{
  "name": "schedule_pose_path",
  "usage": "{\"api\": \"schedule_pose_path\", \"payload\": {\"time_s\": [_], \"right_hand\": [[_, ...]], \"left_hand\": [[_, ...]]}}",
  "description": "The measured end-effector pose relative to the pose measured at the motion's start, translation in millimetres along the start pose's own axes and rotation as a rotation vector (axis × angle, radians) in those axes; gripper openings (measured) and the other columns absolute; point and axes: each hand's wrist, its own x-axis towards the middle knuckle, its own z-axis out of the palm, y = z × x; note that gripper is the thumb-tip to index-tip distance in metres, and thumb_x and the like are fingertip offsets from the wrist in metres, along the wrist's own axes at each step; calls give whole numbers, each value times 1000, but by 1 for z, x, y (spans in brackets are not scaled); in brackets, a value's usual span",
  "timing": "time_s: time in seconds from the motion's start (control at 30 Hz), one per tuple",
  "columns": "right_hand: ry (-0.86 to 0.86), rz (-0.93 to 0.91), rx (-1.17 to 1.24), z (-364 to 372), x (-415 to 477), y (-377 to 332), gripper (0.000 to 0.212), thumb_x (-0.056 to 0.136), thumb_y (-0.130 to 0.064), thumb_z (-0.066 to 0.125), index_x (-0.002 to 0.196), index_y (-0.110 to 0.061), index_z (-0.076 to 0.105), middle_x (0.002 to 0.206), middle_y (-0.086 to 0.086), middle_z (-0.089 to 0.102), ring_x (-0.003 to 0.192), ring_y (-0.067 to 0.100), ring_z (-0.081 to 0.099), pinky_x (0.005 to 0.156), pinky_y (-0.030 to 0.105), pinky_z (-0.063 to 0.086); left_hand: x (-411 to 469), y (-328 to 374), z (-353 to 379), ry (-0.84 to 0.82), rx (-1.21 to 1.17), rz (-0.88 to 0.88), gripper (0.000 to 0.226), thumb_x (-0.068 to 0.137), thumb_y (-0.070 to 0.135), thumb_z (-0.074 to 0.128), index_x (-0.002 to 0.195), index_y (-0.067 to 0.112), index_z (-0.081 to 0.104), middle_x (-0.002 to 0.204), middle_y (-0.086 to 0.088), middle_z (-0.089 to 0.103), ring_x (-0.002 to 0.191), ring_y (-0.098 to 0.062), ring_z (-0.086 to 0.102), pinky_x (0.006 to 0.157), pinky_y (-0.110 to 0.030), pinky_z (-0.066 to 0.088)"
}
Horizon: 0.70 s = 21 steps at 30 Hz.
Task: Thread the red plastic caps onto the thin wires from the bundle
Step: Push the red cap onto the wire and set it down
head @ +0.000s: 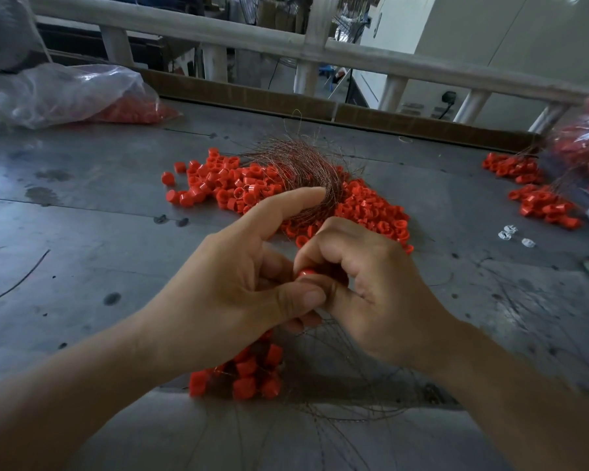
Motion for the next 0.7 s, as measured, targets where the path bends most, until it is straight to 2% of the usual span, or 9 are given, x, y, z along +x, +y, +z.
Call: {"api": "schedule_pose_path", "payload": {"time_s": [0.17,0.27,0.37,0.5,0.6,0.7], "right_hand": [[-4,44,61,-3,1,1,13,80,-12,60,78,-23,54,75,-17,46,68,-2,47,63,12,40],[45,77,97,-3,2,1,13,76,-17,64,77,-26,55,74,-16,49,68,-2,49,63,11,40],[66,86,121,-2,2,0,13,73,-25,67,76,-30,56,74,-11,53,67,1,51,62,12,41],[107,63,111,-1,2,1,28,68,-22,73,89,-30,57,80,-10,53,72,2,53,62,12,44],[76,120,182,-6,3,3,38,64,-30,73,98,-36,56,85,-14,57,81,2,58,69,17,49],[35,169,286,-6,3,5,28,67,-32,70,92,-36,60,82,-17,65,80,-2,62,71,14,48]], "left_hand": [[3,4,2,18,-62,-6,70,67,24,78,124,41,42,71,-7,71,65,-21,70,59,-22,53],[3,7,1,24,-116,-36,66,64,21,75,122,31,44,73,-9,71,67,-21,70,59,-21,53],[4,8,-2,17,-151,-77,61,62,28,67,120,26,47,74,-13,70,68,-24,70,59,-24,54],[6,7,-4,29,-181,-104,55,61,26,69,114,24,54,74,-15,71,66,-24,70,56,-25,54],[7,7,-9,38,-259,-77,49,63,31,81,108,23,64,76,-13,71,67,-23,70,57,-25,54],[8,9,-15,59,-347,-46,52,60,31,79,108,19,65,84,-14,72,74,-25,70,61,-28,56]]}}
